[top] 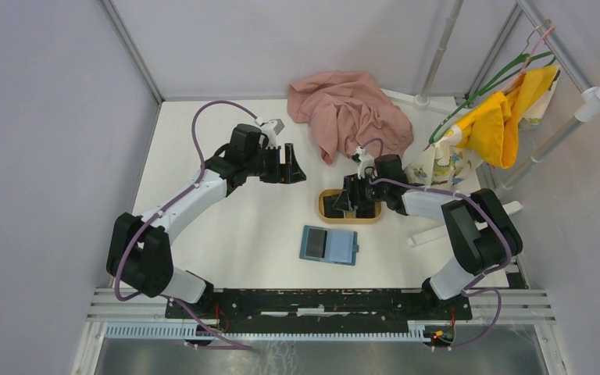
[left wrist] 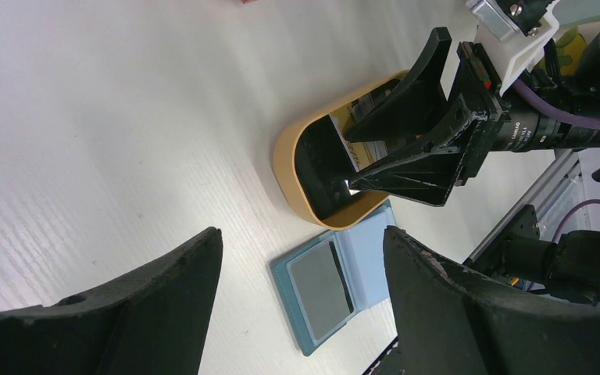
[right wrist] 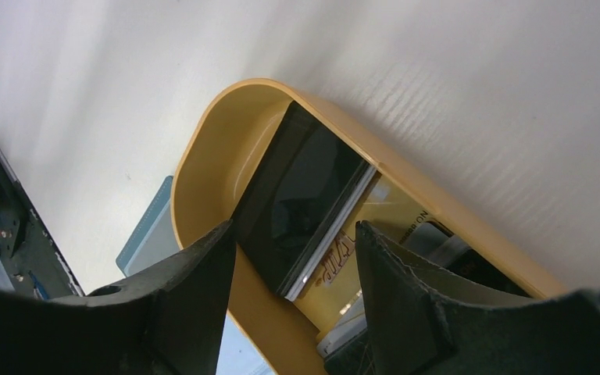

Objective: Put the credit cards into the card holder
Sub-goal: Pick up the credit card from the storage box.

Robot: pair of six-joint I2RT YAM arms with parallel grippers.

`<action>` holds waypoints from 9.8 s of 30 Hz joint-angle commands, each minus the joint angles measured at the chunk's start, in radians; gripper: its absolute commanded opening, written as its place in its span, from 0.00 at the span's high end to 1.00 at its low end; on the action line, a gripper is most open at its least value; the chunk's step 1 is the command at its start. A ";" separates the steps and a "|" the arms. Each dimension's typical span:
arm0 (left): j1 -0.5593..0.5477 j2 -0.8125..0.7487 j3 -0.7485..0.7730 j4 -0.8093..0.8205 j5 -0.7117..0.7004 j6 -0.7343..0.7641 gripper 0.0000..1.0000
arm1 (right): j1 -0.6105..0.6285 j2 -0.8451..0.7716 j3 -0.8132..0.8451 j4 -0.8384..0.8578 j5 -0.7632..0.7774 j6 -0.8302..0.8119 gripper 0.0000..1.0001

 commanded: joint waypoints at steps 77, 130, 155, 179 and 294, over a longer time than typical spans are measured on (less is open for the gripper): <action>-0.148 0.325 0.126 -0.145 0.063 -0.065 0.75 | 0.042 0.079 -0.014 0.311 -0.267 0.367 0.61; -0.149 0.336 0.130 -0.141 0.099 -0.065 0.76 | 0.107 0.180 0.182 -0.126 -0.144 -0.031 0.49; -0.149 0.335 0.133 -0.142 0.102 -0.064 0.76 | 0.052 0.192 0.184 -0.104 -0.304 0.064 0.52; -0.147 0.331 0.134 -0.136 0.123 -0.060 0.75 | 0.059 0.198 0.194 -0.172 -0.246 -0.008 0.54; -0.104 -0.341 -0.183 0.349 -0.086 -0.121 0.30 | -0.112 -0.162 0.185 -0.221 -0.369 -0.185 1.00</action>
